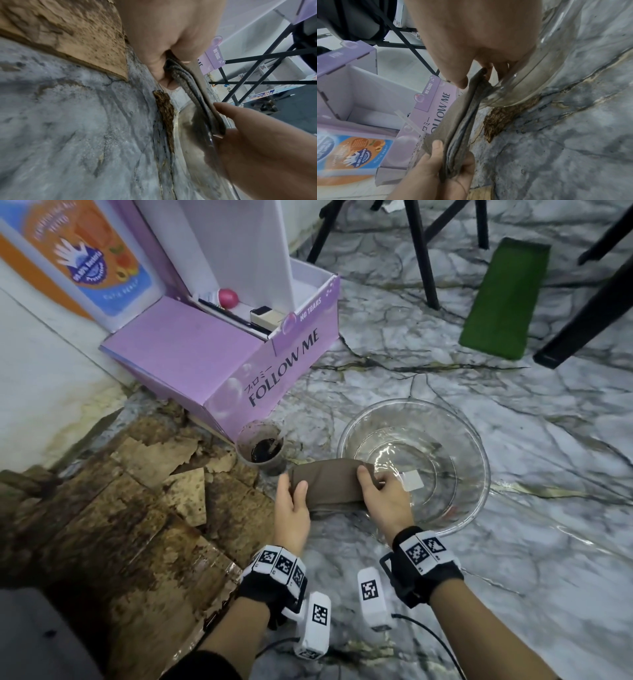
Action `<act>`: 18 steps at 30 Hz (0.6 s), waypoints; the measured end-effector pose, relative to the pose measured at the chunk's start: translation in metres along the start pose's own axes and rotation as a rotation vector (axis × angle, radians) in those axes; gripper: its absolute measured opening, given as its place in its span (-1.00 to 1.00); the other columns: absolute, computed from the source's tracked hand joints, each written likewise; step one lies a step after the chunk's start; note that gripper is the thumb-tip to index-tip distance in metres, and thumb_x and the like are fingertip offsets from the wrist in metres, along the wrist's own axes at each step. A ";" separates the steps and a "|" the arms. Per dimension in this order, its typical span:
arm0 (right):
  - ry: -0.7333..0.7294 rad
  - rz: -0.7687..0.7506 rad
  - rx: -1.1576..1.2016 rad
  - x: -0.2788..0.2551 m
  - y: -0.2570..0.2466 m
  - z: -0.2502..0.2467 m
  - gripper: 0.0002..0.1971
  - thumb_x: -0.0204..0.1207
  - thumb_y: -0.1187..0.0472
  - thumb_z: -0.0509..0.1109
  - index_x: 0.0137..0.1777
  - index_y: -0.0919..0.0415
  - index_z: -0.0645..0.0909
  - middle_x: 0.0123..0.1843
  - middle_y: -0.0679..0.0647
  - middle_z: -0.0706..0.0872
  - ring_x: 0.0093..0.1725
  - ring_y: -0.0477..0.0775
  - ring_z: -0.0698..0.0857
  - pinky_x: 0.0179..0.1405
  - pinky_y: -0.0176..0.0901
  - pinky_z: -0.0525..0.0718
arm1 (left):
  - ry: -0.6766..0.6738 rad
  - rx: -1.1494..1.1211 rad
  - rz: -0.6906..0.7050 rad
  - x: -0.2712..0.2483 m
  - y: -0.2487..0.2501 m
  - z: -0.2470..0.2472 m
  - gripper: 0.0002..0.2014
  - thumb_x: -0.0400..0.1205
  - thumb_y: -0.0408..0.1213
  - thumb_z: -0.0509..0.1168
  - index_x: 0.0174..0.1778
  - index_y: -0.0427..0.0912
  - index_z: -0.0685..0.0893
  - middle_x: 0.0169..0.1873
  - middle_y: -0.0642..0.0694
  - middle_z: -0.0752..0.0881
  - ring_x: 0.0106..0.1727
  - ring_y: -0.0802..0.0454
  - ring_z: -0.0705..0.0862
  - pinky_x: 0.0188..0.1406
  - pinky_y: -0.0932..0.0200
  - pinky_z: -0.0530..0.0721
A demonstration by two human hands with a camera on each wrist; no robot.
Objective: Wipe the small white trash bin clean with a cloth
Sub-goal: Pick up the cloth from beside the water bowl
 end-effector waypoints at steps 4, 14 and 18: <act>-0.003 -0.026 0.060 -0.003 -0.007 0.001 -0.55 0.67 -0.16 0.40 0.30 0.19 0.50 0.02 0.02 0.68 0.02 0.08 0.63 0.09 -0.13 0.51 | -0.036 0.027 0.012 -0.001 -0.003 -0.001 -0.45 0.76 0.06 0.20 0.58 -0.21 0.44 0.47 -0.18 0.64 0.53 -0.07 0.61 0.58 -0.25 0.54; 0.002 -0.268 -0.098 -0.011 -0.030 0.002 -0.54 0.79 -0.12 0.22 0.21 0.33 0.62 -0.03 0.19 0.76 0.03 0.25 0.73 -0.02 -0.03 0.56 | -0.026 -0.069 -0.156 -0.005 0.009 0.009 -0.65 0.72 0.13 0.34 0.06 -0.11 0.80 -0.02 -0.06 0.89 0.09 0.00 0.85 0.22 -0.05 0.78; 0.032 -0.328 -0.141 -0.020 -0.032 -0.004 -0.55 0.80 -0.15 0.14 0.06 0.28 0.53 -0.09 0.23 0.74 -0.04 0.33 0.71 0.00 0.13 0.64 | 0.004 0.070 -0.003 -0.010 0.040 0.010 -0.78 0.83 -0.08 0.21 0.04 -0.12 0.67 -0.10 -0.01 0.75 0.02 0.03 0.71 0.06 0.12 0.59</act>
Point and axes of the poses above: each hand's wrist, its own x-axis towards the middle knuckle, its own z-axis out of the palm, y = z × x, the point moved 9 cm from there along x, towards the middle knuckle
